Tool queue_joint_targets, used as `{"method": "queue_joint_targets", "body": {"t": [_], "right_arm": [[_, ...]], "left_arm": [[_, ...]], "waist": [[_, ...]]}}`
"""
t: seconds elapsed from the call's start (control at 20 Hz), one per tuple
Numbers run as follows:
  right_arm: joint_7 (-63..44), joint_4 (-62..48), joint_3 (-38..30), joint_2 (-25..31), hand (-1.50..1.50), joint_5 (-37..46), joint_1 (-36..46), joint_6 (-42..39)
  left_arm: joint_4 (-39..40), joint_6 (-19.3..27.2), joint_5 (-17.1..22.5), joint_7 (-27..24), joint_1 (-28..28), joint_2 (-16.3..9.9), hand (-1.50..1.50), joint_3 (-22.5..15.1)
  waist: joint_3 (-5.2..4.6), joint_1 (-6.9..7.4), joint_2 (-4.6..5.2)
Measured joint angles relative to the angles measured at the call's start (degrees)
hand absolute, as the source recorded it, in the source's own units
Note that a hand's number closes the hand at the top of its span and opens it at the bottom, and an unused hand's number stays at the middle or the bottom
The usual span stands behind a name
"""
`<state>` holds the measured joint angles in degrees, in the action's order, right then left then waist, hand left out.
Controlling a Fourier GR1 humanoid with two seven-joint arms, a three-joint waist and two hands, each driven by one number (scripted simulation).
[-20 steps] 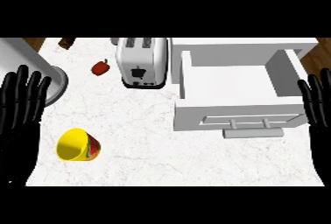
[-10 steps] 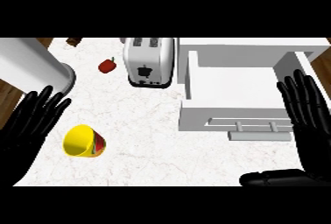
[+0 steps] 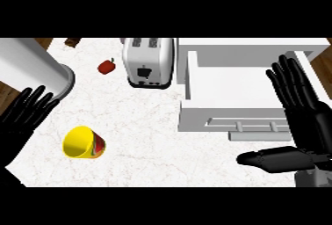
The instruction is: Pick up the cup, place it into the drawer and close the drawer
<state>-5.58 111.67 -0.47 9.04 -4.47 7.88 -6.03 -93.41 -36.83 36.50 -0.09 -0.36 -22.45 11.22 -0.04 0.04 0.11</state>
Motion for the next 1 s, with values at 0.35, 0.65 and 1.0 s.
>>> {"method": "queue_joint_targets", "body": {"t": [0.35,0.65,1.0], "right_arm": [[1.84,-2.97,-1.67,0.44,-1.50,-0.41,2.62,-1.43],[1.79,-4.57,-2.95,0.69,-1.50,-0.33,4.58,-1.63],[1.66,-5.06,-3.18,0.28,-1.50,-0.17,5.56,-1.71]], "left_arm": [[16.26,-6.50,-9.74,-8.48,-3.96,-0.21,-1.50,2.36],[28.13,-5.90,-21.15,-17.72,-7.04,0.74,-1.50,2.53],[45.77,-1.53,-32.39,-29.96,-11.98,-0.02,-1.50,1.13]], "waist": [[-0.01,-0.21,0.01],[-0.01,-0.26,-0.01],[-0.03,-0.53,0.04]]}}
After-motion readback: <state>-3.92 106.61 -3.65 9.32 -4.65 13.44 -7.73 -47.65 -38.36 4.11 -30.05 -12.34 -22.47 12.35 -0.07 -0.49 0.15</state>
